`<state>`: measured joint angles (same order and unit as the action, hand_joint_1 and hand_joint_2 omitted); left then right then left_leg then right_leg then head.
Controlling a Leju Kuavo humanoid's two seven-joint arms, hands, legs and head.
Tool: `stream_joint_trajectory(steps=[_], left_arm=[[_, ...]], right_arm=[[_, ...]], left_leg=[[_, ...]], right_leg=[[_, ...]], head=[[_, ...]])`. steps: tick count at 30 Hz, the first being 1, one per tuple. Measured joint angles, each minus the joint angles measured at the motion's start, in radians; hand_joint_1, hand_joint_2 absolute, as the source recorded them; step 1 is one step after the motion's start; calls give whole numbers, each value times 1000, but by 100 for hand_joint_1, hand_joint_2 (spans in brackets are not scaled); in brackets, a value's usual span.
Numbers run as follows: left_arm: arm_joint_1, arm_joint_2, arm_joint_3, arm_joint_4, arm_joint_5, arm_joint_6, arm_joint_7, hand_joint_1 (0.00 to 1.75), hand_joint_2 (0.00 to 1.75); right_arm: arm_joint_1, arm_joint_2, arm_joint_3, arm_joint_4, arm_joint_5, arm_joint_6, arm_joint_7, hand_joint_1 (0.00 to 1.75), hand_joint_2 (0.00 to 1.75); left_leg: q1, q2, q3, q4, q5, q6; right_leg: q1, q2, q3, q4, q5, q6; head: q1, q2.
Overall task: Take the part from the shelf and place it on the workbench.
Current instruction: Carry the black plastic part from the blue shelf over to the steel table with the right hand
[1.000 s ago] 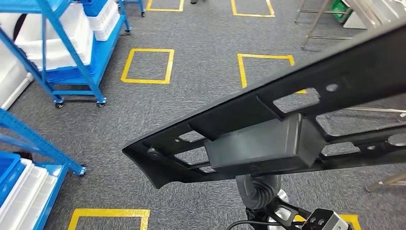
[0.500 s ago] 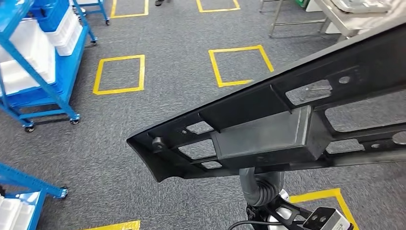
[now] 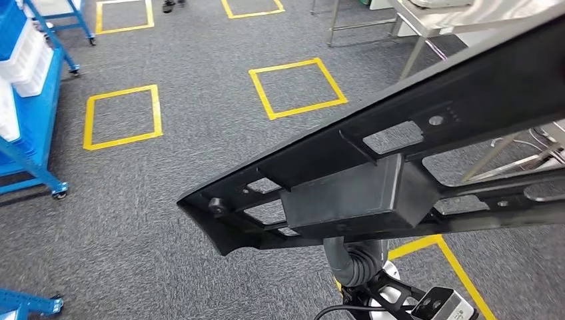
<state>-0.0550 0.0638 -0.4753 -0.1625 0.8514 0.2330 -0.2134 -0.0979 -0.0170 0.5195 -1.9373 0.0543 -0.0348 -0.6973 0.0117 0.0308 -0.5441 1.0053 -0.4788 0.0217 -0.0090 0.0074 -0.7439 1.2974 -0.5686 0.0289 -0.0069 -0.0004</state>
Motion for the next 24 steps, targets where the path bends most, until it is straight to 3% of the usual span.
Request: stream_joint_trajectory(steps=[1,2,4,6,7,9,11,13,14,15,16,17,18,20,22,24], left_arm=[[0,0,0,0,3,-1,-1,0,175],[0,1,0,0,6,-2,-2,0,175],[-1,1,0,0,8,-5,-5,0,175],[-1,1,0,0,7,-9,-8,0,175],[-1,1,0,0,7,-11,-9,0,175],[-4,1,0,0,4,-16,-10,0,175],[-6,2,0,0,2,-19,-11,0,175],[-4,2,0,0,2,-21,-12,0,175],[-3,3,0,0,2,-21,-11,0,175],[-1,3,0,0,2,-23,-10,0,175],[1,3,0,0,3,-26,-9,0,175],[2,4,0,0,6,-31,-8,0,175],[2,4,0,0,9,-37,-7,0,175],[2,5,1,0,15,-44,-6,0,175],[2,5,1,0,16,-47,-6,0,175],[1,5,1,0,17,-48,-6,0,175]], right_arm=[[3,-5,0,2,0,-6,0,175,175],[4,-10,0,4,1,-12,0,175,175],[5,-17,0,5,4,-24,0,175,175],[5,-21,1,6,9,-35,0,175,175],[7,-23,1,6,12,-41,0,175,175],[14,-27,2,4,17,-53,0,175,175],[19,-30,4,2,19,-59,-1,175,175],[22,-32,7,0,19,-59,-2,175,175],[24,-33,8,0,19,-59,-1,175,175],[27,-34,10,0,19,-59,-1,175,175],[29,-35,10,0,19,-60,-1,175,175],[30,-36,11,0,19,-60,-1,175,175],[31,-37,11,0,19,-60,-1,175,175],[32,-40,13,0,19,-63,-1,175,175],[32,-42,15,0,18,-64,0,175,175],[32,-42,16,0,18,-65,0,175,175]], left_leg=[[-2,13,1,0,-2,0],[-3,24,3,0,-4,0],[-7,45,10,0,-10,-4],[-10,64,16,0,-16,-11],[-12,74,19,0,-19,-16],[-12,92,26,-4,-24,-25],[-10,61,20,27,-52,-33],[-7,3,-32,143,-112,-37],[-6,-13,-68,214,-139,-39],[-5,-20,-98,266,-151,-41],[-4,-22,-113,283,-142,-42],[-2,-24,-108,259,-112,-43],[1,-31,-87,200,-70,-44],[9,-74,-34,69,-10,-44],[12,-110,-13,15,0,-42],[12,-109,-14,14,-1,-41]], right_leg=[[-1,-2,-4,5,9,-1],[0,-6,14,-31,34,-4],[10,-42,89,-174,93,-18],[24,-76,137,-268,118,-32],[29,-79,142,-280,117,-36],[27,-54,144,-287,121,-44],[20,-31,155,-302,127,-53],[17,-8,162,-309,130,-60],[17,5,162,-308,130,-61],[17,20,162,-307,129,-62],[16,35,162,-305,129,-61],[15,51,163,-303,127,-60],[14,66,165,-299,125,-57],[12,92,161,-288,120,-48],[12,108,154,-279,116,-41],[12,114,150,-278,117,-38]], head=[[0,0],[0,0],[0,0],[0,0],[0,0],[0,0],[0,0],[0,0],[0,0],[0,0],[0,0],[0,0],[0,0],[0,0],[0,0],[0,0]])
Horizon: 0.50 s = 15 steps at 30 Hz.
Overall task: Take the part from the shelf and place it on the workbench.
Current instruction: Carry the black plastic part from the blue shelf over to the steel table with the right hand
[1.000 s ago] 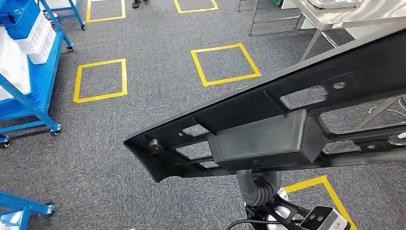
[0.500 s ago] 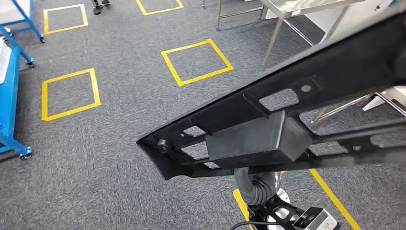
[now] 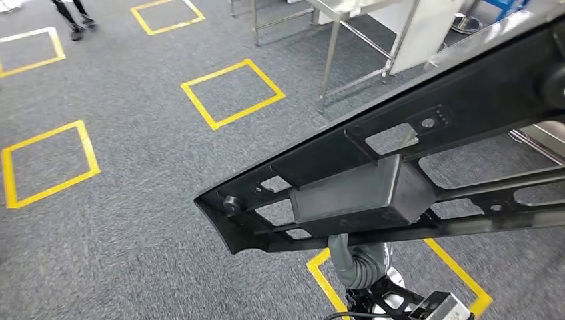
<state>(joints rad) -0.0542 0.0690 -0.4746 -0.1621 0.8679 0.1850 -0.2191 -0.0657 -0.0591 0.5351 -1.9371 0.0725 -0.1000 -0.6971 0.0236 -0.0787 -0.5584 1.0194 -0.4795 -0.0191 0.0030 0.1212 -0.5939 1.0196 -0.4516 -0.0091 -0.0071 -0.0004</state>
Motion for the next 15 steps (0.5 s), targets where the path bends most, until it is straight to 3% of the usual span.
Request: stream_joint_trajectory(steps=[2,4,6,7,9,10,13,15], left_arm=[[0,0,0,0,0,0,0,0,175],[-2,0,0,0,0,-2,-4,0,175],[-2,1,0,0,0,-4,-10,0,175],[0,1,0,0,0,-5,-10,0,175],[3,2,0,0,-1,-7,-11,0,175],[3,2,0,0,-2,-9,-12,0,175],[0,2,0,0,-5,-8,-19,0,175],[0,2,0,0,-4,-6,-23,0,175]], right_arm=[[0,-1,1,0,0,-1,0,175,175],[1,-6,4,-1,-1,-6,0,175,175],[1,-11,6,-1,-4,-13,0,175,175],[1,-12,6,-2,-6,-16,0,175,175],[3,-16,7,-2,-12,-23,0,175,175],[5,-18,7,-2,-14,-25,0,175,175],[9,-20,7,-2,-21,-25,0,175,175],[12,-20,7,-3,-26,-19,0,175,175]], left_leg=[[-1,6,-1,1,0,2],[-3,35,4,-8,5,19],[-6,73,9,-17,10,37],[-8,86,9,-17,9,39],[-12,113,9,-17,6,40],[-13,126,10,-17,4,39],[-16,159,19,-16,-4,31],[-19,176,24,-16,-9,22]], right_leg=[[-2,5,-2,-1,2,4],[-2,-23,-18,24,-14,17],[-3,-79,-70,126,-68,30],[-5,-100,-105,197,-100,32],[-9,-114,-148,282,-123,35],[-10,-117,-141,268,-107,34],[-2,-161,-32,66,-20,22],[7,-181,4,-5,-4,12]], head=[[0,0],[0,0],[0,0],[0,0],[0,0],[0,0],[0,0],[0,0]])
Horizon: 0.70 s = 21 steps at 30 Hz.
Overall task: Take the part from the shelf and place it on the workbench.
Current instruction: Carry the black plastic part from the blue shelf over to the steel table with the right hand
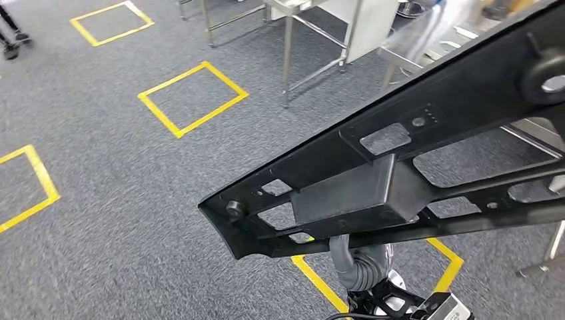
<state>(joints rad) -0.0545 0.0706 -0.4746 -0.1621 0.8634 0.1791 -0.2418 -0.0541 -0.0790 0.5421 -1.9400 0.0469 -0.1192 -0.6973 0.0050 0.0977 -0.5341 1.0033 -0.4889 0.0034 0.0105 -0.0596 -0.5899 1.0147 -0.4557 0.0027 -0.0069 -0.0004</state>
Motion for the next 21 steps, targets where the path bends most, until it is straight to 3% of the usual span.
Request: stream_joint_trajectory(steps=[2,3,5,6,8,9,10,12,14,16,18,19,21], left_arm=[[-2,0,0,0,0,0,-1,0,175],[-4,0,0,0,0,0,-1,0,175],[-5,-1,0,0,0,0,-1,0,175],[-4,-1,0,0,0,0,0,0,175],[-1,-2,0,0,0,2,4,0,175],[1,-2,0,0,1,5,9,0,175],[3,-3,0,0,1,8,13,0,175],[4,-3,0,0,2,14,20,0,175],[4,-3,0,0,3,17,23,0,175],[3,-3,0,1,4,21,28,0,175],[-1,-4,-1,1,5,27,35,0,175],[-2,-4,-1,1,5,30,38,0,175],[-3,-3,-1,1,5,33,39,0,175]], right_arm=[[4,0,0,-1,-4,8,0,175,175],[7,0,0,-2,-5,11,-1,175,175],[9,1,-1,-5,-6,15,-1,175,175],[10,2,-1,-6,-6,15,-1,175,175],[14,3,-1,-7,-6,16,0,175,175],[17,3,-1,-7,-5,16,0,175,175],[21,3,-1,-7,-4,16,0,175,175],[26,3,-1,-7,1,15,0,175,175],[28,4,-1,-7,5,15,0,175,175],[28,6,-1,-7,6,16,0,175,175],[27,8,-1,-8,4,19,0,175,175],[25,9,-2,-8,1,24,0,175,175],[18,10,-3,-8,-8,41,0,175,175]], left_leg=[[0,17,6,-3,-4,-10],[1,10,8,0,-9,-16],[4,-33,-9,52,-44,-23],[6,-62,-36,109,-75,-24],[6,-85,-107,247,-129,-26],[6,-88,-132,286,-133,-27],[7,-89,-139,287,-116,-27],[8,-106,-101,179,-37,-25],[13,-157,-51,57,15,-21],[13,-180,-34,16,18,-15],[12,-156,-31,9,22,-3],[13,-143,-28,4,24,4],[13,-115,-25,-4,27,15]], right_leg=[[2,20,-1,-5,0,-9],[0,31,2,-11,3,-13],[-7,50,11,-22,8,-24],[-8,59,14,-24,9,-27],[-8,83,15,-23,8,-31],[-7,97,16,-22,7,-31],[-7,112,17,-20,6,-31],[-8,141,20,-15,2,-27],[-8,167,16,-6,-3,-18],[-11,190,8,-1,-3,-6],[-15,204,3,-1,-1,6],[-13,188,-4,11,-9,10],[-11,123,-45,94,-57,18]], head=[[0,0],[0,0],[0,0],[0,0],[0,0],[0,0],[0,0],[0,0],[0,0],[0,0],[0,0],[0,0],[0,0]])
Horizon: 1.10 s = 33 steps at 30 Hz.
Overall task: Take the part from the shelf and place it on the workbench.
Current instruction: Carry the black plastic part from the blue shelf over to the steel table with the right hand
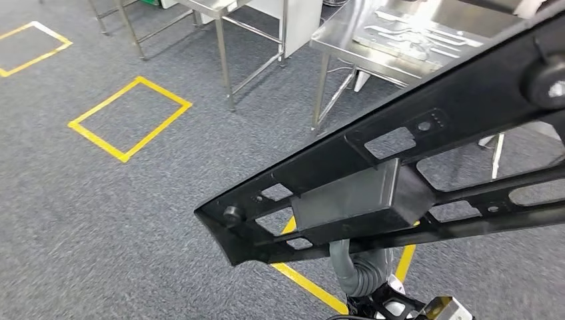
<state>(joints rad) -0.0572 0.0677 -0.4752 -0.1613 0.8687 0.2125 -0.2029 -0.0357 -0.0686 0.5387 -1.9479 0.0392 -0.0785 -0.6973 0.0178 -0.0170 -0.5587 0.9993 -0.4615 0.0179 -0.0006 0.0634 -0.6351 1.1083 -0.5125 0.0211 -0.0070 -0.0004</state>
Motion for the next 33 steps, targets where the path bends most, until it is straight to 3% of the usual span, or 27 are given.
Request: stream_joint_trajectory(steps=[1,2,3,4,5,6,8,10,12,14,16,18,19,20,21,23,25,27,28,30,31,33], left_arm=[[1,1,0,0,1,1,0,0,175],[3,2,0,0,2,2,-1,0,175],[4,3,0,0,3,2,-1,0,175],[4,4,0,0,3,2,-2,0,175],[4,4,0,0,3,1,-4,0,175],[2,4,-1,0,1,0,-5,0,175],[1,4,-2,0,-4,-4,-8,0,175],[-1,5,-4,0,-9,-10,-8,0,175],[-4,6,-6,0,-12,-17,-7,0,175],[-7,7,-8,0,-12,-20,-7,0,175],[-7,8,-10,0,-12,-21,-6,0,175],[-3,8,-12,0,-11,-22,-4,0,175],[-2,8,-12,0,-11,-22,-3,0,175],[-1,8,-13,0,-11,-22,-2,0,175],[0,8,-13,0,-11,-23,-1,0,175],[0,8,-15,0,-12,-27,-1,0,175],[-1,8,-19,0,-13,-33,-2,0,175],[-4,7,-22,0,-15,-41,-2,0,175],[-5,6,-23,0,-16,-47,-3,0,175],[-5,4,-26,0,-19,-55,-5,0,175],[-4,5,-27,0,-20,-57,-6,0,175],[-1,5,-27,0,-22,-58,-6,0,175]], right_arm=[[-3,1,-1,0,-4,8,0,175,175],[-5,1,-1,1,-8,16,0,175,175],[-6,1,-2,1,-11,22,0,175,175],[-6,1,-2,2,-14,29,0,175,175],[-6,2,-4,2,-17,36,0,175,175],[-7,2,-7,2,-19,41,0,175,175],[-11,4,-14,2,-19,45,0,175,175],[-17,6,-19,2,-19,45,0,175,175],[-22,6,-24,3,-19,44,0,175,175],[-29,7,-28,3,-22,44,-1,175,175],[-40,9,-30,7,-28,46,-1,175,175],[-46,9,-31,13,-37,50,0,175,175],[-47,9,-32,17,-40,52,0,175,175],[-48,9,-33,20,-42,54,0,175,175],[-49,9,-34,23,-42,55,0,175,175],[-54,9,-36,27,-43,57,0,175,175],[-58,9,-37,29,-45,57,0,175,175],[-60,9,-40,31,-47,57,0,175,175],[-60,9,-41,32,-48,55,0,175,175],[-64,8,-43,33,-50,50,0,175,175],[-65,8,-44,34,-50,47,0,175,175],[-66,7,-44,36,-51,45,0,175,175]], left_leg=[[-2,13,0,-1,-1,3],[-4,27,0,-1,-2,4],[-5,41,1,-1,-4,5],[-6,54,2,-1,-5,5],[-6,67,4,-1,-7,4],[-6,77,7,-1,-10,2],[-9,96,15,0,-16,-6],[-12,115,21,0,-22,-16],[-12,130,27,-1,-27,-27],[-9,100,18,32,-51,-35],[-5,47,-34,146,-110,-40],[-5,28,-99,270,-155,-44],[-5,26,-115,291,-150,-44],[-4,24,-112,271,-124,-44],[-3,18,-92,216,-84,-44],[1,-23,-37,84,-22,-40],[2,-55,-11,26,-12,-32],[0,-41,-9,21,-12,-21],[1,-30,-6,16,-10,-13],[2,-5,-2,6,-6,-1],[0,8,0,4,-7,3],[-3,34,0,4,-10,7]], right_leg=[[0,-31,-35,68,-33,4],[-3,-46,-70,136,-60,7],[-6,-53,-94,181,-71,10],[-9,-57,-100,189,-63,11],[-10,-62,-83,156,-38,11],[-10,-73,-48,89,-3,9],[-3,-116,25,-49,46,-1],[6,-134,50,-101,56,-13],[5,-109,50,-106,59,-23],[-1,-86,57,-116,65,-33],[-3,-64,61,-120,67,-41],[-1,-38,61,-118,65,-44],[-1,-24,61,-115,64,-44],[-1,-9,62,-112,62,-43],[-2,6,63,-108,59,-41],[-3,32,62,-97,52,-33],[-5,53,54,-90,50,-21],[-8,69,48,-92,53,-8],[-7,56,45,-88,49,-3],[-3,-1,16,-31,16,5],[-3,-32,-14,29,-13,8],[-7,-52,-83,158,-62,12]], head=[[0,0],[0,0],[0,0],[0,0],[0,0],[0,0],[0,0],[0,0],[0,0],[0,0],[0,0],[0,0],[0,0],[0,0],[0,0],[0,0],[0,0],[0,0],[0,0],[0,0],[0,0],[0,0]])
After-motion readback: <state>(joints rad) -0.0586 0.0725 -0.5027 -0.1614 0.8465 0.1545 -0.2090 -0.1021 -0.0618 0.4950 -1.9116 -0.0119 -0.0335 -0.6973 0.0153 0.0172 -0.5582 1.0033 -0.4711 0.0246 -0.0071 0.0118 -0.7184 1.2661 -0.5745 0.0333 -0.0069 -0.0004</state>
